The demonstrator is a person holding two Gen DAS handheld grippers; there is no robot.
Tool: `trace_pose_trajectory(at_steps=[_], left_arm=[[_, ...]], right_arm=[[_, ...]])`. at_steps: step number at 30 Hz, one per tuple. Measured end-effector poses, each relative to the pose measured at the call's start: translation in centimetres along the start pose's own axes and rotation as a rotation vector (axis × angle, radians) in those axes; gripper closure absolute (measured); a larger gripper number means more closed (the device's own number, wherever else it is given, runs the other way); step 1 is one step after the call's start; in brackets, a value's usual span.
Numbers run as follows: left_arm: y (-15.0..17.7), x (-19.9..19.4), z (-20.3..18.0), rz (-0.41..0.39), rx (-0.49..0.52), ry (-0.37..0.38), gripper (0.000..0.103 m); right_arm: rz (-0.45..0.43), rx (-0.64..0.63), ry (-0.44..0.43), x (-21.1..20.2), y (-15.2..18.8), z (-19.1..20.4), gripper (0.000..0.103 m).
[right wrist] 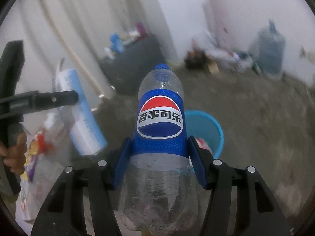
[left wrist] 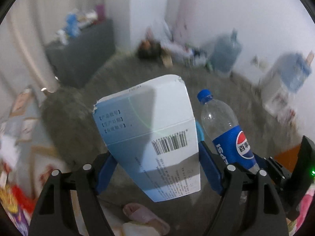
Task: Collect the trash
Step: 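Carry box and Pepsi bottle to the blue wastebasket and open both grippers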
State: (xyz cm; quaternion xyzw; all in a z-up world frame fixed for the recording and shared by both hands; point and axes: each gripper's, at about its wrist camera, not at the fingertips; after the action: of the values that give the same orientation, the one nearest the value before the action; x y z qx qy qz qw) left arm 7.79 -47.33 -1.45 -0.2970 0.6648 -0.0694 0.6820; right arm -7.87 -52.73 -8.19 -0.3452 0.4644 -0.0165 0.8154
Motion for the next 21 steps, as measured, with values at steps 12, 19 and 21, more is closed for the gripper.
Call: trace_pose_trajectory(at_steps=[12,19,21], left_arm=[[-4.5,17.2,-4.3,0.272,0.107,0.004,0.019],[-4.6,14.9,-4.8,0.188,0.089,0.027,0.017],[-4.4,13.7,-4.9,0.155,0.105,0.02,0.017]], right_arm=[[0.165,0.341,-0.046,12.2,-1.4,-8.1,0.042],[0.146,0.366,-0.045,11.1,-0.7,-8.6,0.042],[0.137,0.348,-0.033,10.7,-0.5,-8.5,0.041]])
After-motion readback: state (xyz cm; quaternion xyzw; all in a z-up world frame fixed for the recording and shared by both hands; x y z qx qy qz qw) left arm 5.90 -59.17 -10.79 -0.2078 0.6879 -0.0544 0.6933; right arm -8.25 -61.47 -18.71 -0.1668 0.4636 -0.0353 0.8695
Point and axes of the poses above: each gripper's, at about its wrist camera, not at the fingertips, and x roughly the way its jaws point, z to its left, y to its underside, and after that the axes turned 1 degree about x, right-handed
